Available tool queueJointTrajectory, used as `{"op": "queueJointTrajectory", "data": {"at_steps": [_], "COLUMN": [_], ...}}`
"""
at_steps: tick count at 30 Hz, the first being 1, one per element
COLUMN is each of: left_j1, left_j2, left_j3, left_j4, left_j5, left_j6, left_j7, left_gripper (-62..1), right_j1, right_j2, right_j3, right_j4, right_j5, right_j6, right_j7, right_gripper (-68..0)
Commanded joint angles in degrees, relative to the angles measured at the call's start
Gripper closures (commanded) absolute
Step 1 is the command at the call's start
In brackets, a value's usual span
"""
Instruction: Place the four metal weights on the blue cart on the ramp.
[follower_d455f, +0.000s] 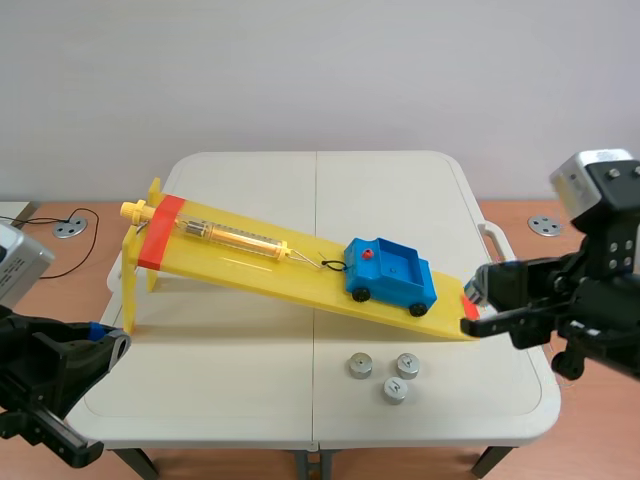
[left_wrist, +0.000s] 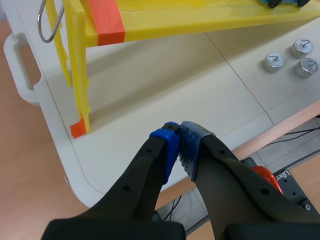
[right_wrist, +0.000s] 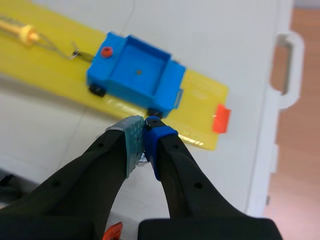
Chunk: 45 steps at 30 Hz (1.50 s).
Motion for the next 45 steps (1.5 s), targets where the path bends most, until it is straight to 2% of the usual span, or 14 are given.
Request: {"op": "queueJointTrajectory", "data": {"at_steps": [1,11,19,22,31,37,45], "left_j1": [-0.3,-0.3,-0.3,-0.3,-0.3,-0.3,-0.3], "left_j2": [0.3,0.3,0.3,0.3,0.3,0.3,0.3], "left_j3": [-0.8,-0.8,-0.8,-0.8,-0.8,-0.8,-0.8], "left_j4": [2.6,2.6,2.6,2.6,2.6,2.6,2.6], "left_j5": [-3.0,-3.0,-3.0,-3.0,-3.0,-3.0,-3.0], "left_j6": [-1.4,-1.4,-1.4,-1.4,-1.4,-1.4,-1.4], "left_j7": [-5.9,-5.6,-5.5,-5.5,-5.5,-5.5,-5.5], "left_gripper": [-3.1,-3.1,-3.1,-3.1,-3.1,-3.1,-3.1], "right_j1": [7.6,19.9,27.6,29.6,33.7,34.9,34.9], "right_j2": [-2.1,-9.0,-11.6,-12.1,-13.2,-13.8,-14.8], "right_j3": [-0.8,-0.9,-1.0,-1.0,-1.4,-1.4,-1.4], "right_j4": [2.6,-10.9,-20.1,-23.1,-30.1,-32.0,-34.0], "right_j5": [4.3,4.3,4.2,4.0,2.4,-0.1,-2.1], "right_j6": [1.3,1.6,2.1,3.3,3.3,3.0,0.0], "right_j7": [7.1,7.1,7.3,7.6,9.2,11.0,14.1], "right_gripper": [-0.6,-0.6,-0.6,-0.6,-0.6,-0.6,-0.7]}}
